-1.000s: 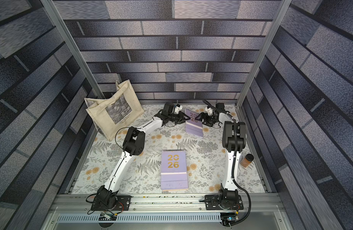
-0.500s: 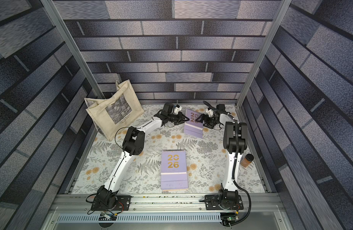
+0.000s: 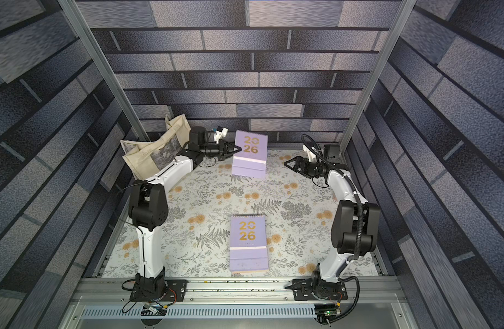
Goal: Stack the calendars
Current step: Pick up the calendar at the center of the board, then place the calendar at the calendar.
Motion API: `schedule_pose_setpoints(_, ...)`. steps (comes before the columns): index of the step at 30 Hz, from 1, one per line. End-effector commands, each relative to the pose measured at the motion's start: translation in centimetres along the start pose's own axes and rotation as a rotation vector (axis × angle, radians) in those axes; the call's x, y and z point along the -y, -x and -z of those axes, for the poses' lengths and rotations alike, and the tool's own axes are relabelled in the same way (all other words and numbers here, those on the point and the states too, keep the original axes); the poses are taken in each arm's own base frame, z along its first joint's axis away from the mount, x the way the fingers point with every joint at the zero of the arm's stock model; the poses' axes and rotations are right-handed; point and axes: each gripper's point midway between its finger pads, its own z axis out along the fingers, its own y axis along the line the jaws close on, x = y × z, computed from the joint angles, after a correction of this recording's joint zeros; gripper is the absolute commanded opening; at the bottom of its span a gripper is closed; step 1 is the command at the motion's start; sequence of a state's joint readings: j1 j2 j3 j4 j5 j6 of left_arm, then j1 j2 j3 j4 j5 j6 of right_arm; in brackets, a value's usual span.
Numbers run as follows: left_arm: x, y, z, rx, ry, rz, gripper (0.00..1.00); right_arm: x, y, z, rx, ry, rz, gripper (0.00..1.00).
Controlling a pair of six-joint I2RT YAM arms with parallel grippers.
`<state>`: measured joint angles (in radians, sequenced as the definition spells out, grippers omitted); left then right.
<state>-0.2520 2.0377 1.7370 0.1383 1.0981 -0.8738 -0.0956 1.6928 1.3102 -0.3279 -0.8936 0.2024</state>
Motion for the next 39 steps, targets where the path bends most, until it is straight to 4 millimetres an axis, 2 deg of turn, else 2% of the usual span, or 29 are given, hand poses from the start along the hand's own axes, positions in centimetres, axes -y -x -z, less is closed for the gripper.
schedule_pose_setpoints(1, 8.2, -2.0, 3.4, -0.032, -0.162, -0.206, 0.00, -3.5, -0.2, 0.4, 0.031, 0.139, 0.044, 0.91)
schedule_pose_setpoints(5, 9.8, -6.9, 5.5, -0.086, -0.144, -0.293, 0.00, -8.8, -0.9, 1.7, 0.052, 0.238, 0.169, 0.92)
schedule_pose_setpoints(8, 10.5, -9.4, 6.5, -0.089, -0.135, -0.340, 0.00, -12.0, -1.1, 2.9, 0.089, 0.294, 0.239, 0.92)
schedule_pose_setpoints(11, 10.2, -10.1, 7.0, -0.086, -0.124, -0.309, 0.00, -14.6, -1.5, 4.1, 0.112, 0.357, 0.298, 0.92)
schedule_pose_setpoints(14, 9.6, -10.2, 7.0, -0.064, -0.127, -0.299, 0.00, -16.0, -2.6, 4.4, 0.094, 0.404, 0.332, 0.92)
schedule_pose_setpoints(17, 9.6, -9.7, 6.8, -0.031, -0.138, -0.297, 0.00, -16.7, -4.4, 4.0, 0.069, 0.440, 0.344, 0.92)
schedule_pose_setpoints(21, 9.6, -9.3, 6.4, 0.014, -0.150, -0.294, 0.00, -17.4, -5.5, 3.3, 0.040, 0.473, 0.358, 0.92)
schedule_pose_setpoints(25, 9.9, -8.8, 5.9, 0.065, -0.192, -0.281, 0.00, -17.7, -5.5, 2.7, 0.028, 0.495, 0.368, 0.91)
schedule_pose_setpoints(30, 9.8, -9.5, 4.8, 0.073, -0.229, -0.253, 0.00, -18.2, -4.9, 2.3, 0.013, 0.523, 0.383, 0.91)
schedule_pose_setpoints(32, 9.7, -9.6, 4.6, 0.077, -0.239, -0.247, 0.00, -19.0, -4.0, 2.5, 0.019, 0.540, 0.413, 0.91)
schedule_pose_setpoints(39, 10.3, -10.0, 4.5, 0.081, -0.261, -0.249, 0.00, -19.0, -3.4, 1.2, -0.010, 0.565, 0.407, 0.90)
